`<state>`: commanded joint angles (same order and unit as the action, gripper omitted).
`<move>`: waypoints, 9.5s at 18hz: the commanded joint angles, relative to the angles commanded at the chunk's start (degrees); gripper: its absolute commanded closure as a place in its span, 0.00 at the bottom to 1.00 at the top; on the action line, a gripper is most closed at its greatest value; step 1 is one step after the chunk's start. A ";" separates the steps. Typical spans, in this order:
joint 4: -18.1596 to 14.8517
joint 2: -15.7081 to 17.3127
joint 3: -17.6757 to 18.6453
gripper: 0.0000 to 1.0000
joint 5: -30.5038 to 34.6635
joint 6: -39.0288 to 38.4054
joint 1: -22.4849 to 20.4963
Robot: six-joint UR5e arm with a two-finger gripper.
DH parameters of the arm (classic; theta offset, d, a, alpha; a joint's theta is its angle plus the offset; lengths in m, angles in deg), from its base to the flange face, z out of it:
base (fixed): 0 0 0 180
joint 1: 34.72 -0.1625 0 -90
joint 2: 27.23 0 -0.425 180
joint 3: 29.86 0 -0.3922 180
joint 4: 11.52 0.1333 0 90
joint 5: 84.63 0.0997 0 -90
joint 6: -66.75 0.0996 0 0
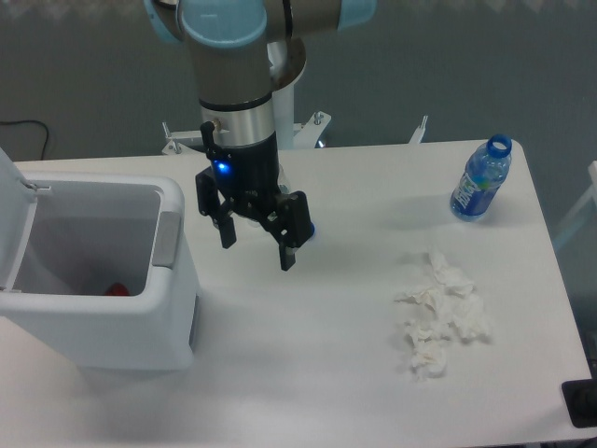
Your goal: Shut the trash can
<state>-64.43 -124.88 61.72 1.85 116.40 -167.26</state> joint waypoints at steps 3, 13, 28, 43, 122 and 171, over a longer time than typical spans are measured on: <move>0.26 0.00 -0.09 0.00 0.00 1.40 0.09; 0.18 0.96 -0.71 0.00 0.26 4.76 0.44; 0.18 6.85 -4.04 0.00 -0.26 -26.87 8.26; 0.26 10.37 -5.80 0.00 -6.41 -43.06 15.72; 5.45 4.66 -2.20 0.00 -11.70 -31.20 15.73; 5.63 2.02 1.93 0.00 -9.75 -26.80 7.03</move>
<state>-58.80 -122.85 63.65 -7.91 89.60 -160.23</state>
